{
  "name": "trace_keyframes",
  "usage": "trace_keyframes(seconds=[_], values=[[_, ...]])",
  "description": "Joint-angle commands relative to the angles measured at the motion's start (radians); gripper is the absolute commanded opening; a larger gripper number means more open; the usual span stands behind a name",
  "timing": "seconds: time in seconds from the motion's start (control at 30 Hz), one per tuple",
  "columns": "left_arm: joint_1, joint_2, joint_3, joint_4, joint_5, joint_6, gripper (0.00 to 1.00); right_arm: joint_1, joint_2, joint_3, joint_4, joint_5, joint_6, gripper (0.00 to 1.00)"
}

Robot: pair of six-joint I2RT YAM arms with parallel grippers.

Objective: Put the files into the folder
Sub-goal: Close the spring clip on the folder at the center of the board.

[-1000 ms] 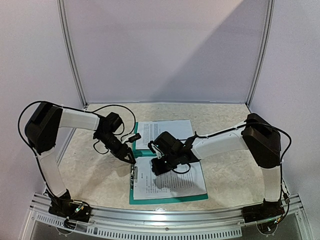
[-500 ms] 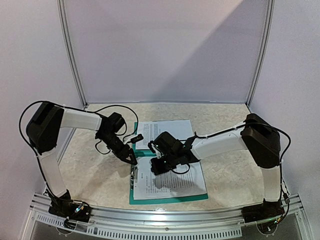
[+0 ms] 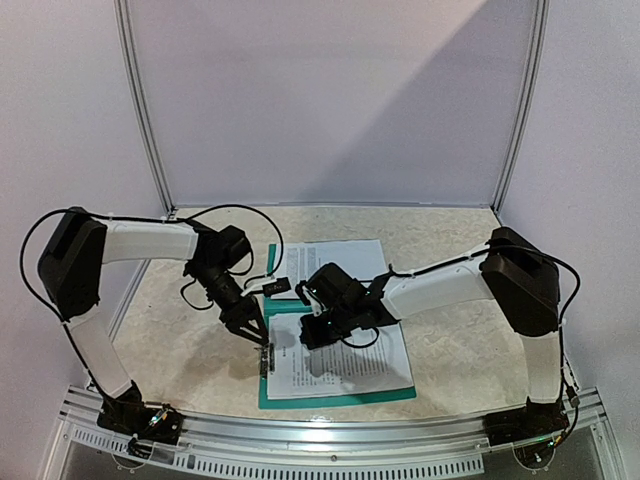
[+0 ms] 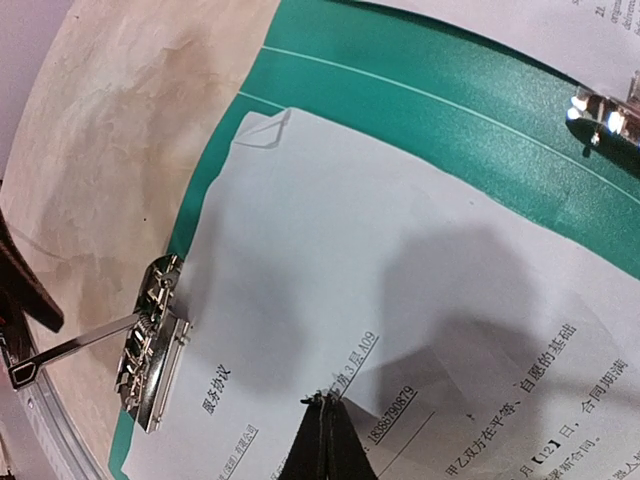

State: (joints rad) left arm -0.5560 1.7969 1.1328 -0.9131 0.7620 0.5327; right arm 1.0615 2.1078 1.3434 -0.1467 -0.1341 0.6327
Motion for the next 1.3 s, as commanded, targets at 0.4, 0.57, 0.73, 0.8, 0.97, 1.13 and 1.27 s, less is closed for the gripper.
trace_keyframes(seconds=[0.4,0.57,0.73,0.8,0.97,1.13,1.27], values=[[0.089,-0.134,0.08,-0.09,-0.054,0.03,0.53,-0.009,0.026,0.091,0.033,-0.117,-0.058,0.0],[0.185,-0.114,0.04,0.071,-0.152,-0.134,0.48,-0.01,0.018,0.166,0.009,-0.182,-0.094,0.02],[0.188,-0.063,-0.009,0.188,-0.215,-0.268,0.44,-0.006,-0.019,0.184,-0.036,-0.179,-0.14,0.06],[0.188,-0.037,-0.014,0.233,-0.245,-0.327,0.43,0.014,-0.052,0.162,-0.029,-0.139,-0.207,0.13],[0.174,0.024,-0.028,0.319,-0.281,-0.439,0.43,0.11,-0.141,0.065,0.088,0.007,-0.603,0.29],[0.147,0.079,-0.063,0.403,-0.238,-0.527,0.42,0.156,-0.11,0.117,0.043,0.03,-0.88,0.35],[0.138,0.09,-0.105,0.486,-0.228,-0.617,0.42,0.188,-0.046,0.17,-0.028,0.05,-1.008,0.36]])
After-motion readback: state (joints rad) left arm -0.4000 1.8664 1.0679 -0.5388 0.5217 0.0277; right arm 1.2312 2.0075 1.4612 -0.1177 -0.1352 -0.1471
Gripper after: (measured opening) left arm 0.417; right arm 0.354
